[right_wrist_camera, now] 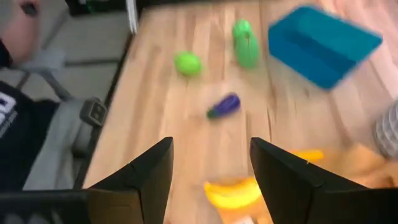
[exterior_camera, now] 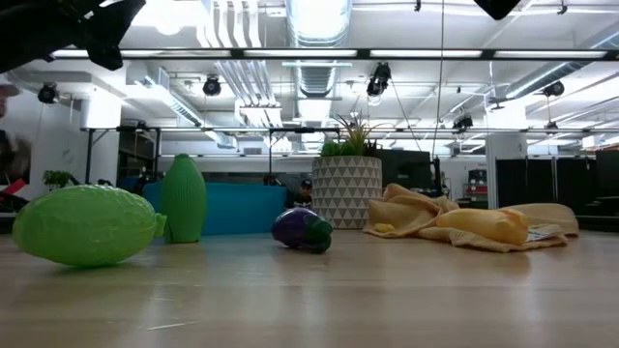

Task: Pick and placing Produce into tupperware
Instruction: Put the yellow corn into the blue bin

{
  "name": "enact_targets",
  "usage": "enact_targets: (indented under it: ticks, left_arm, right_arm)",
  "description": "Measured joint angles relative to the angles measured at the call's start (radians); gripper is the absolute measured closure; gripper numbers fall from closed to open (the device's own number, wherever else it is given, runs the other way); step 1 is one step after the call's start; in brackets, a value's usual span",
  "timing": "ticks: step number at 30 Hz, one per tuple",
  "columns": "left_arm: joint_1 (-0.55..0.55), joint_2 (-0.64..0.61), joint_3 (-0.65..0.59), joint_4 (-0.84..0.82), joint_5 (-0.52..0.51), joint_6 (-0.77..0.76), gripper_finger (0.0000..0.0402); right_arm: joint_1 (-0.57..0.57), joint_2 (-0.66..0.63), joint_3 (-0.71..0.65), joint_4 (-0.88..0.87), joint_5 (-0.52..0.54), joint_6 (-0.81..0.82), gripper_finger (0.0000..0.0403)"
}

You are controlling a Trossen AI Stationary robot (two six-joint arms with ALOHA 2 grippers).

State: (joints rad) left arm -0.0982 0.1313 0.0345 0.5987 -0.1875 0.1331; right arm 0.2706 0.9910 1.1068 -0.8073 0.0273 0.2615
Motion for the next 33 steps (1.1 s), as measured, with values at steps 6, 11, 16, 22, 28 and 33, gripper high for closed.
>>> enact_targets:
  ticks: [6, 11, 16, 22, 28, 33]
  left_arm:
    - [0.0, -0.003, 0.0, 0.004, -0.001, 0.011, 0.0209]
    - [-0.001, -0.002, 0.0, 0.038, -0.001, 0.013, 0.0209]
    - [0.0, -0.003, 0.0, 0.055, -0.001, 0.023, 0.0209]
    - [0.0, -0.002, 0.0, 0.053, -0.001, 0.065, 0.0209]
    - [0.0, -0.001, 0.0, 0.074, -0.001, 0.079, 0.0209]
    - [0.0, -0.001, 0.0, 0.073, -0.001, 0.083, 0.0209]
  right_arm:
    - [0.006, 0.179, 0.158, -0.211, 0.292, 0.214, 0.0198]
    - [0.006, 0.294, 0.253, -0.361, 0.43, 0.477, 0.0197]
    - [0.006, 0.375, 0.296, -0.401, 0.444, 0.587, 0.0197]
    - [0.002, 0.469, 0.299, -0.397, 0.446, 0.654, 0.0197]
    - [-0.031, 0.57, 0.292, -0.384, 0.45, 0.655, 0.0197]
    - [-0.068, 0.66, 0.291, -0.304, 0.491, 0.625, 0.0197]
